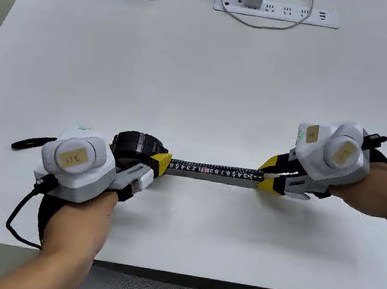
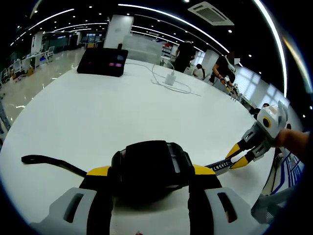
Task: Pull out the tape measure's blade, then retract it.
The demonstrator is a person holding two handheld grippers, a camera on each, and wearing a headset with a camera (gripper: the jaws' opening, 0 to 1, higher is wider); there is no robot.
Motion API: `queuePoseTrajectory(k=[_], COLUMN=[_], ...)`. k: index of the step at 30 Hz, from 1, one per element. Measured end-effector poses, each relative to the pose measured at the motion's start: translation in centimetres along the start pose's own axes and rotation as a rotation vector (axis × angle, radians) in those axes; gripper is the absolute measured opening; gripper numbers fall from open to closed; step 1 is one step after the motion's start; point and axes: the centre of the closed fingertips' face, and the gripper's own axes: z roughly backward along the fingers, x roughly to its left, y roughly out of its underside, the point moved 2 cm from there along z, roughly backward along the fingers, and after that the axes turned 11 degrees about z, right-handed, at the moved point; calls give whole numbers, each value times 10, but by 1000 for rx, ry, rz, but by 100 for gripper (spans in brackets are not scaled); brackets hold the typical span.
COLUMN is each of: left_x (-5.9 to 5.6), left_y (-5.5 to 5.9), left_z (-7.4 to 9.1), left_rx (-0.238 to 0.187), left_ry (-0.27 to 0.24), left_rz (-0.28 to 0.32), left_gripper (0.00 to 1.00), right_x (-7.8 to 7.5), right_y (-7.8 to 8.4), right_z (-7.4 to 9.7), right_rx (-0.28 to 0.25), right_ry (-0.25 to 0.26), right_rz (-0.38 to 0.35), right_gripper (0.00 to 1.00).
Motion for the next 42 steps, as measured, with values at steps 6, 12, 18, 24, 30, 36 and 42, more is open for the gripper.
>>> queuePoseTrajectory(k=[6,12,18,24,30,36,42], left_x=[0,0,0,0,-1,-1,-1], left_y=[0,0,0,0,0,0,0], left_z=[0,0,0,0,1,1,1], left_rx=[0,-2,-2,-4,-5,-4,-4], left_ry=[2,5,8,15,18,19,21], left_rz=[5,13,19,28,34,35,38], left_gripper=[57,57,57,57,57,57,57], right_x=[-1,-2,-3,-5,-6,-6,-6], right_y=[-4,-7,-11,-15,-19,-22,-26], right_z=[-3,-6,-9,-12,-14,-16,-19], right_rx=[-2,-8,-11,-19,-22,-26,-36], right_ry=[-5,-9,-15,-17,-20,-23,-28], right_rz=[-1,1,2,2,9,10,1], right_gripper=[11,11,11,11,11,11,11])
